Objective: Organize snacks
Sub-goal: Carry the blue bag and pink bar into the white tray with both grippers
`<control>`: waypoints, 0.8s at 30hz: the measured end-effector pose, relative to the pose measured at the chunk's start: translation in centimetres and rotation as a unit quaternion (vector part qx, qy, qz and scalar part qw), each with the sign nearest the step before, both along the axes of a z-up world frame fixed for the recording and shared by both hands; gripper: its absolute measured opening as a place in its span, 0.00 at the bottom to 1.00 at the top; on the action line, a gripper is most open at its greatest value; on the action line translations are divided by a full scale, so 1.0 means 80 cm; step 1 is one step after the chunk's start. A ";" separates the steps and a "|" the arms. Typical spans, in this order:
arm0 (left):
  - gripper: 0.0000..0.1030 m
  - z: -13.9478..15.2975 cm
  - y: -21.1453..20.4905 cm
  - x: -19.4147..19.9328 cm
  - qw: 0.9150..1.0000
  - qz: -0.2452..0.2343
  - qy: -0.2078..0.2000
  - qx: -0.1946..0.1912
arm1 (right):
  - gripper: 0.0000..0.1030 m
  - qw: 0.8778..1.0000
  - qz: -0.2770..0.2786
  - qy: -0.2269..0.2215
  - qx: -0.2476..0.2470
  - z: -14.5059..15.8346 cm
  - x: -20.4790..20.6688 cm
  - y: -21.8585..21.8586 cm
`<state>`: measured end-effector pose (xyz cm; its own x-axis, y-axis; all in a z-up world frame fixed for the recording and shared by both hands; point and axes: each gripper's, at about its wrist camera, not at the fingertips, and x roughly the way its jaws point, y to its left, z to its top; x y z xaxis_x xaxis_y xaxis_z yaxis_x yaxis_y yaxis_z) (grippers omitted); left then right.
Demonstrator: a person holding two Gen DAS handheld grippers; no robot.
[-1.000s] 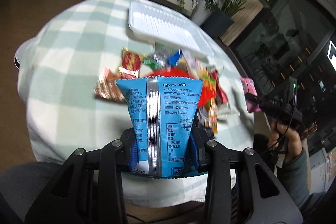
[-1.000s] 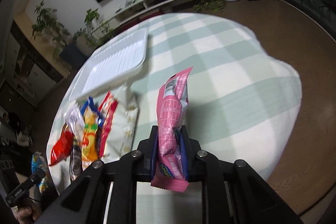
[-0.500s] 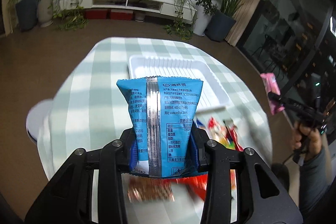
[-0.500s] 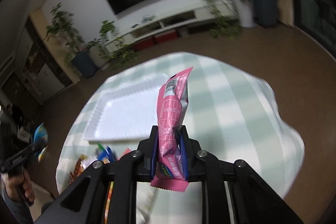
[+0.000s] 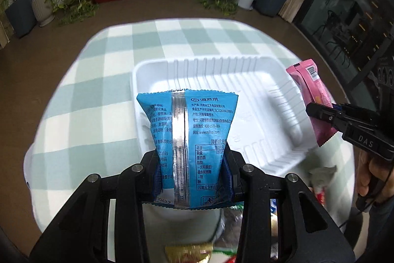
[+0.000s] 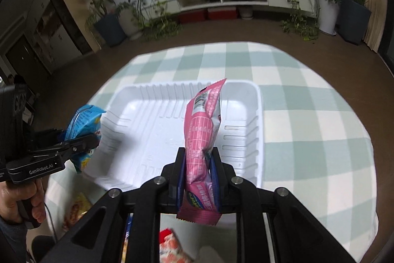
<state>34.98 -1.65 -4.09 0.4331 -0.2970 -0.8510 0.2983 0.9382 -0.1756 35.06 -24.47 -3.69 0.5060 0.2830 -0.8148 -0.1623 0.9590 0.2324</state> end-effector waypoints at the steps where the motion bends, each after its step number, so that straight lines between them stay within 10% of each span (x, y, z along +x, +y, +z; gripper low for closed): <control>1: 0.35 -0.009 -0.002 0.003 1.000 0.001 0.004 0.001 | 0.19 1.000 0.001 0.005 -0.006 -0.008 0.005 0.002; 24: 0.46 -0.068 -0.051 0.020 0.997 -0.019 0.008 0.075 | 0.33 0.998 0.003 0.042 -0.042 -0.062 0.019 0.000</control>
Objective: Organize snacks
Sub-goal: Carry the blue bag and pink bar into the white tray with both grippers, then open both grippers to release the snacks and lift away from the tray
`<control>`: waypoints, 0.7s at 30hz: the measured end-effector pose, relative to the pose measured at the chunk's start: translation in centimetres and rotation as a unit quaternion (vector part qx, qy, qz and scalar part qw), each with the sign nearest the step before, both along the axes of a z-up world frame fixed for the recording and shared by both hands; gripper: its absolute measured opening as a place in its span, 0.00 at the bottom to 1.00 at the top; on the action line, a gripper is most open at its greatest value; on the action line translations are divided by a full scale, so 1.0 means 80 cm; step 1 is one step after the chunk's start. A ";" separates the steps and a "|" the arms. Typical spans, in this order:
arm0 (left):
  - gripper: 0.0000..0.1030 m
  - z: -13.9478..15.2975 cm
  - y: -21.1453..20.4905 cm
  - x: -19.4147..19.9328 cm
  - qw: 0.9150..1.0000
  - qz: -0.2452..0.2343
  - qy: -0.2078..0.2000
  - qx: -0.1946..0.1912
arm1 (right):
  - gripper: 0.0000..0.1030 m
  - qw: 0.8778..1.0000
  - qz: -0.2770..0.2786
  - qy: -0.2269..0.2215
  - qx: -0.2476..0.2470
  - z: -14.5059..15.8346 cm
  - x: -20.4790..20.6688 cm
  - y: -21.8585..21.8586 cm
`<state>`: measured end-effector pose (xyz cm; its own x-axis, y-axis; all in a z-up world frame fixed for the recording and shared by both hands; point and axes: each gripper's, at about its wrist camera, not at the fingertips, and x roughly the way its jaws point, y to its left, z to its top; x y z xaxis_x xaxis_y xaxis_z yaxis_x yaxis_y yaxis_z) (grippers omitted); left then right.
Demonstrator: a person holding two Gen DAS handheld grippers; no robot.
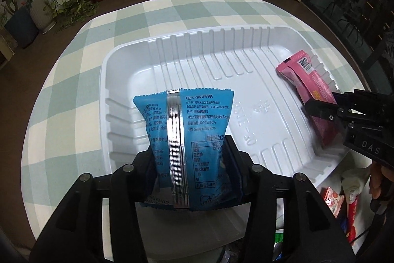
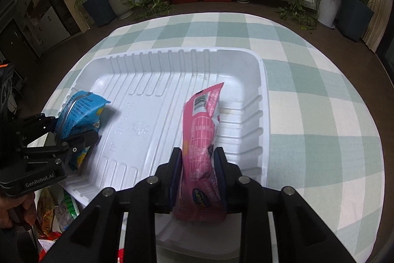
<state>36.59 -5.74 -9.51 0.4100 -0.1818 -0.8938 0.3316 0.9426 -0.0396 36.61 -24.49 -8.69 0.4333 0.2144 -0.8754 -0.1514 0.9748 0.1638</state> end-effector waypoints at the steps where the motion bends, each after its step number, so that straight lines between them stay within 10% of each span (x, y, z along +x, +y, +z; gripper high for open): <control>1: 0.48 0.001 0.001 -0.001 1.000 0.001 0.001 0.000 | 0.40 1.000 -0.002 0.000 0.001 0.001 -0.001 -0.001; 9: 0.48 0.047 0.022 -0.035 0.999 0.008 -0.026 -0.018 | 0.57 0.999 -0.018 -0.026 0.011 0.031 -0.019 -0.013; 17: 0.98 0.121 0.076 -0.138 0.991 0.031 -0.082 -0.102 | 0.84 0.987 -0.051 -0.094 0.121 0.105 -0.119 -0.062; 21: 1.00 0.128 0.090 -0.213 0.986 0.024 -0.109 -0.121 | 0.90 0.977 -0.062 -0.107 0.172 0.113 -0.192 -0.077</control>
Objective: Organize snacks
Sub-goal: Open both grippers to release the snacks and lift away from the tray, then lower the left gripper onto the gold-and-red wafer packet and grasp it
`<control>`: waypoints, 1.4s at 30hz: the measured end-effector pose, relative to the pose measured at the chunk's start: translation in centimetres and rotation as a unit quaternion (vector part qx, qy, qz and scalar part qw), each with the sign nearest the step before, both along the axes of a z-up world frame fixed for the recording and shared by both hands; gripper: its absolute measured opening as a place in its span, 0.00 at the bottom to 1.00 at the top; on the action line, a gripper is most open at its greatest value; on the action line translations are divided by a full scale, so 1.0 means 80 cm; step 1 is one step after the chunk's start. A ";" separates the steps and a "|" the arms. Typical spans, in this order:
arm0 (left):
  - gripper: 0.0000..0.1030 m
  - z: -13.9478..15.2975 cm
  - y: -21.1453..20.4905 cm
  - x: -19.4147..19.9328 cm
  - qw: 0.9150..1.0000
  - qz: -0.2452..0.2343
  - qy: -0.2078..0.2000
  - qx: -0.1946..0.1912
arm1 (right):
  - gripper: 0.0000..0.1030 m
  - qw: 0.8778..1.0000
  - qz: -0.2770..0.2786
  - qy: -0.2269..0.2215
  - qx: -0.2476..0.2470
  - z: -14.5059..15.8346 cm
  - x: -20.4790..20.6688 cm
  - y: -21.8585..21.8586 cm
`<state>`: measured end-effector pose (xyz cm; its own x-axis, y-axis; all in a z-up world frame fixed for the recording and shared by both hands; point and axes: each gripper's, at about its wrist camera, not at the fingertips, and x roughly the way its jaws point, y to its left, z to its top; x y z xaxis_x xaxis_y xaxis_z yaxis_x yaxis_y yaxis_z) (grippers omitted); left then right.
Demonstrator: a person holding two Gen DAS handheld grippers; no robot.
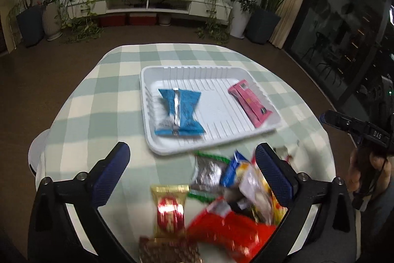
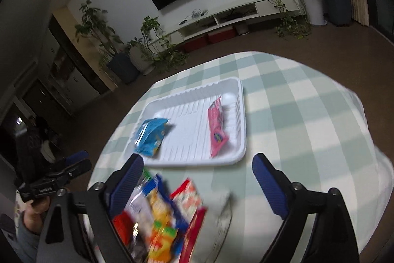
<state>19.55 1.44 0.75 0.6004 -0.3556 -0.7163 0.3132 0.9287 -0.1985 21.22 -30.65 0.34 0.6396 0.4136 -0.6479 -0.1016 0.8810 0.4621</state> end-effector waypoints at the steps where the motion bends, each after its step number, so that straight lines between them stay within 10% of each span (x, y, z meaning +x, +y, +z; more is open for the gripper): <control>1: 1.00 -0.001 0.002 -0.018 1.000 0.004 -0.001 0.000 | 0.90 1.000 -0.001 0.001 0.006 -0.002 -0.020 -0.001; 12: 1.00 -0.072 0.050 -0.120 0.993 0.074 0.085 0.036 | 0.90 1.000 -0.018 0.023 0.006 -0.056 -0.173 0.020; 25: 0.99 -0.077 0.037 -0.104 0.992 0.044 0.081 0.082 | 0.84 0.999 0.040 0.024 -0.026 -0.061 -0.199 0.077; 32: 0.58 -0.073 0.026 -0.046 0.989 0.024 0.088 0.117 | 0.74 0.998 0.042 0.021 -0.035 -0.059 -0.201 0.085; 42: 0.57 -0.102 -0.006 0.004 0.973 -0.024 0.123 0.194 | 0.72 0.998 0.048 0.020 -0.044 -0.055 -0.203 0.091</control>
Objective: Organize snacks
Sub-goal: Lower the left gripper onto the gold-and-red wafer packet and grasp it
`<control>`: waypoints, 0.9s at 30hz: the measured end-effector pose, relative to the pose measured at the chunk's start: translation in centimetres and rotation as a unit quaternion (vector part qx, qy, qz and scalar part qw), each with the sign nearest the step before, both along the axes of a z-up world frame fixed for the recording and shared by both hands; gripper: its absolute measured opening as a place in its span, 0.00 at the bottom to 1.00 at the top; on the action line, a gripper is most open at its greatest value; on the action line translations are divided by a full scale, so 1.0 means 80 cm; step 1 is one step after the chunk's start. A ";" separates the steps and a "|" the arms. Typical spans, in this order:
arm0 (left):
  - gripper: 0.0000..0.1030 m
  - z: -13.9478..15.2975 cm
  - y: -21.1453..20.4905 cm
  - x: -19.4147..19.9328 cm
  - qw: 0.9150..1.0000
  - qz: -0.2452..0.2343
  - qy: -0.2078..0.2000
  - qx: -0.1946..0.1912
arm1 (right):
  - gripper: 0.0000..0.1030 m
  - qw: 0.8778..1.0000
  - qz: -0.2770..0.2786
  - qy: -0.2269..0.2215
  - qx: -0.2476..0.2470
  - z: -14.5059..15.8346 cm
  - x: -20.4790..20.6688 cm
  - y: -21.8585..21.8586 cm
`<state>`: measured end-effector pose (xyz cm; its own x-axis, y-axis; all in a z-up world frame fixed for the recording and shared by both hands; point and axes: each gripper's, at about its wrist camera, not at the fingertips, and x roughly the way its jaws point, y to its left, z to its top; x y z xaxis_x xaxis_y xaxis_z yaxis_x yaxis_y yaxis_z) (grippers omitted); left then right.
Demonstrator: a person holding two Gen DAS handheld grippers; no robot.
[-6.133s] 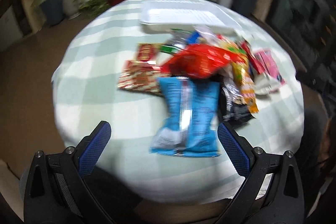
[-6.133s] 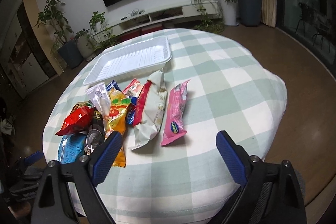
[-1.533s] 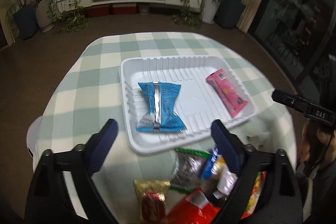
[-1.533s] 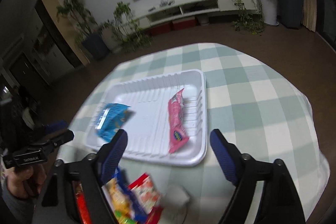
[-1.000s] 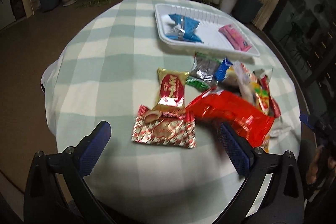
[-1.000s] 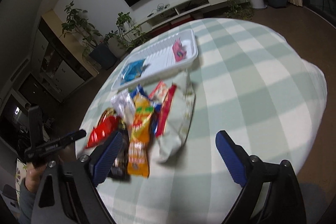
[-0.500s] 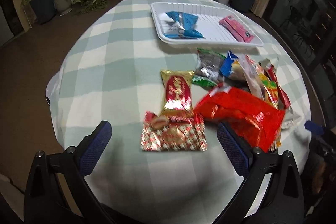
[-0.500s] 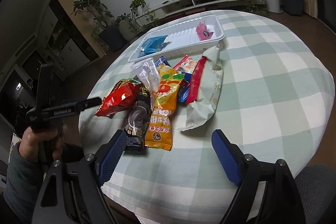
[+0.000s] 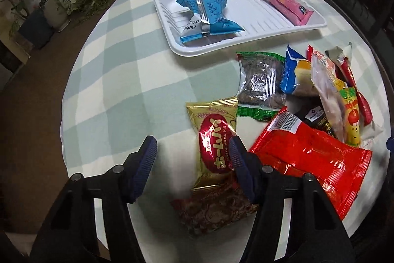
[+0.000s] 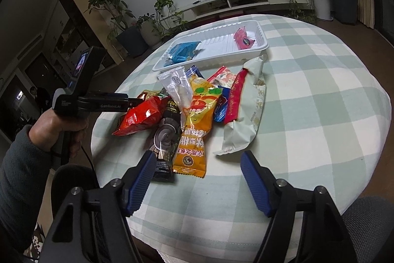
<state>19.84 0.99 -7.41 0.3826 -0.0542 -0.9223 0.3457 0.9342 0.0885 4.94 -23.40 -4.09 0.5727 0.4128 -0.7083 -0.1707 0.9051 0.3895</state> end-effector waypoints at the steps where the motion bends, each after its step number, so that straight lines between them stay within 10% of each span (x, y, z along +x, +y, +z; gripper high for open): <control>1: 0.57 0.000 -0.002 0.001 1.000 -0.005 0.003 0.002 | 0.72 1.000 0.001 0.000 0.000 0.000 0.000 0.000; 19: 0.56 -0.017 -0.015 0.007 0.999 -0.016 0.031 -0.006 | 0.71 1.000 0.001 0.004 0.000 -0.004 0.001 0.000; 27: 0.29 -0.022 -0.011 0.014 0.999 -0.017 0.030 -0.012 | 0.71 1.000 0.004 0.003 -0.002 -0.004 0.002 0.002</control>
<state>20.93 0.10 -9.14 0.3234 -0.0890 -0.9421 0.3818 0.9232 0.0438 5.10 -23.28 -4.41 0.5649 0.4152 -0.7131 -0.1762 0.9050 0.3873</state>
